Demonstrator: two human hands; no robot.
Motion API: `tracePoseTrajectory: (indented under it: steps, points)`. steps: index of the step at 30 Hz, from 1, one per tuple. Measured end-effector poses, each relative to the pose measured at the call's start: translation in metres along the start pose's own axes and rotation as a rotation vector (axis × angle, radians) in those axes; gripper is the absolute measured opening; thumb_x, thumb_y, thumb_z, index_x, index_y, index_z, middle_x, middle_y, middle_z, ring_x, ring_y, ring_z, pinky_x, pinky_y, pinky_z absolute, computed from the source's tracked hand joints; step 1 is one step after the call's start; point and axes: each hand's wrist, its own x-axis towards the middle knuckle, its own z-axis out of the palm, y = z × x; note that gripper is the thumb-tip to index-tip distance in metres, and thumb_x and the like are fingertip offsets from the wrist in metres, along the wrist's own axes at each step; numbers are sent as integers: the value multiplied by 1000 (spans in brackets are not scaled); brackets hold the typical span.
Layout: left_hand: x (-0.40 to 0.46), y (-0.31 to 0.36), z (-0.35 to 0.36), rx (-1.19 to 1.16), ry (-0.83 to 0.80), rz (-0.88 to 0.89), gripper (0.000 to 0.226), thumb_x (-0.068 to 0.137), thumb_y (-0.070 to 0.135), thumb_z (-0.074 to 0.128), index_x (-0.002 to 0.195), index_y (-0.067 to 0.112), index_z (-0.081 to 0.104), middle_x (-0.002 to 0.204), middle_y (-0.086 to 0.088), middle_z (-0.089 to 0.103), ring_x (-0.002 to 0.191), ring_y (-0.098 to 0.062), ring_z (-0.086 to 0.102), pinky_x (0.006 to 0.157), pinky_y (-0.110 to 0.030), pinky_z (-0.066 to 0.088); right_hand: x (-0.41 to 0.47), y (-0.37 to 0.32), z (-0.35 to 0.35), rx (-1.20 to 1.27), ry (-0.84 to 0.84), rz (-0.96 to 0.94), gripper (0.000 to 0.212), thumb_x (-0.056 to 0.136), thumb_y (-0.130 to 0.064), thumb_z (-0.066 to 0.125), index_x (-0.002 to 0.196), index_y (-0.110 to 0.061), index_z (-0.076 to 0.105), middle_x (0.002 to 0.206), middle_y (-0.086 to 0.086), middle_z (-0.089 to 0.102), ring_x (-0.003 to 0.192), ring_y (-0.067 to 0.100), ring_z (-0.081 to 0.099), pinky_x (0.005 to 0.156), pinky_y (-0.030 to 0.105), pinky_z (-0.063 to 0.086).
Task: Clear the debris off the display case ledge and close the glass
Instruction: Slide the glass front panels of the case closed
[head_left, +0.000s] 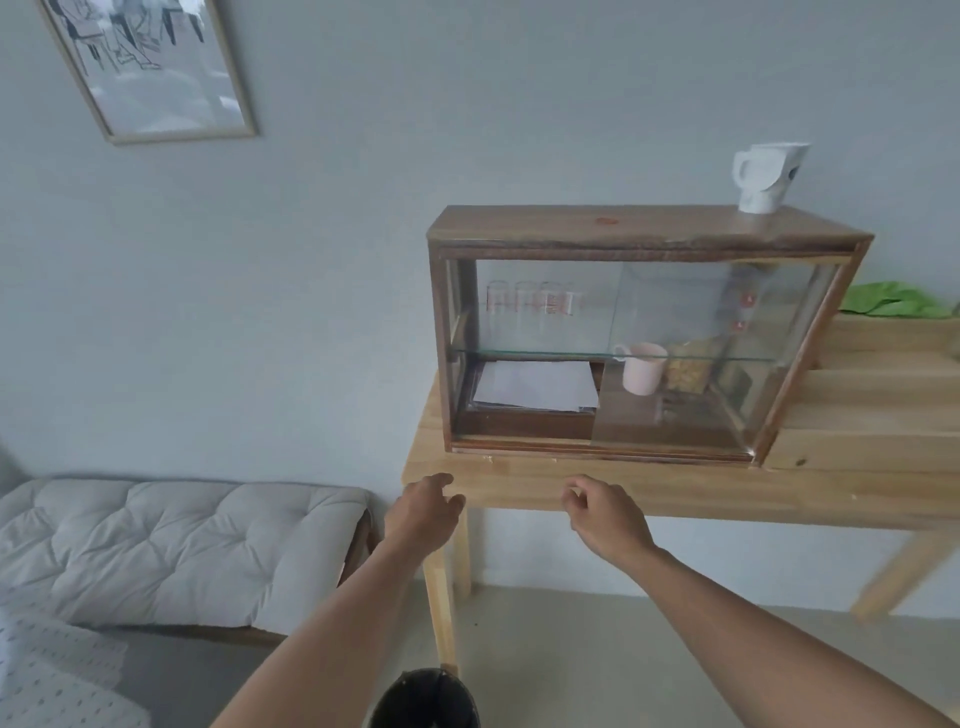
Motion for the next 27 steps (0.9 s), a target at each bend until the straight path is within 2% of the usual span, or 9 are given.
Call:
tracePoseTrajectory:
  steps: [3,8,12,15,18,20,22,24,27]
  points:
    - [2,14,7,25,-10,15,53,103,48,56,154,34,52,147,-3,63,127,-30,64,98,-46,57,5,13,-14,-30,32,-13,39,110,-39,50,141,-25,68,128,-3,79,119,27,71,91,36,54]
    - [14,29,14,40,-5,55,58,104,45,57,159,31,46,148,-1,62,135,-26,58,103,-46,54,29,36,-57,-39,128,-38,48,111,-40,52,155,-20,57,149,-1,65,140,26,61,104,43,53]
    - [31,34,5,35,47,91,68,102,43,61,163,27,34,149,-8,57,133,-32,58,104,-49,53,52,52,-93,-94,179,-54,56,111,-36,55,162,-16,47,164,9,47,148,34,53,109,50,52]
    - [47,36,-5,-2,90,79,80,100,41,65,165,28,20,149,-11,53,131,-38,56,101,-53,54,67,63,-113,-223,247,-101,64,109,-36,60,165,-14,41,171,12,37,156,38,41,119,54,44]
    - [64,36,-14,-35,118,47,95,99,39,66,167,28,1,163,-11,38,138,-44,48,105,-58,50,83,73,-130,-418,356,-167,81,105,-38,66,172,-16,27,183,15,10,169,41,11,133,63,23]
    - [73,36,-16,-57,132,29,103,98,38,67,168,28,-8,173,-8,23,145,-46,41,110,-60,45,95,81,-140,-549,432,-205,98,101,-43,71,175,-19,12,184,13,-10,170,41,-6,133,66,12]
    - [79,35,-16,-79,130,40,109,97,36,69,167,29,-13,177,-5,14,148,-47,37,112,-61,42,107,89,-150,-614,518,-228,114,93,-48,78,175,-18,5,183,15,-15,169,44,-9,131,70,5]
    - [85,33,-13,-80,135,94,112,95,35,71,166,31,-15,178,-1,11,148,-47,39,113,-61,42,120,98,-158,-647,585,-247,127,84,-53,85,175,-16,4,183,17,-12,169,47,-6,130,76,4]
    - [91,34,-10,-87,163,155,118,90,33,75,165,37,-16,176,1,19,142,-45,45,108,-60,47,136,113,-166,-713,619,-268,140,75,-59,90,175,-17,2,183,18,-9,169,47,-6,126,82,5]
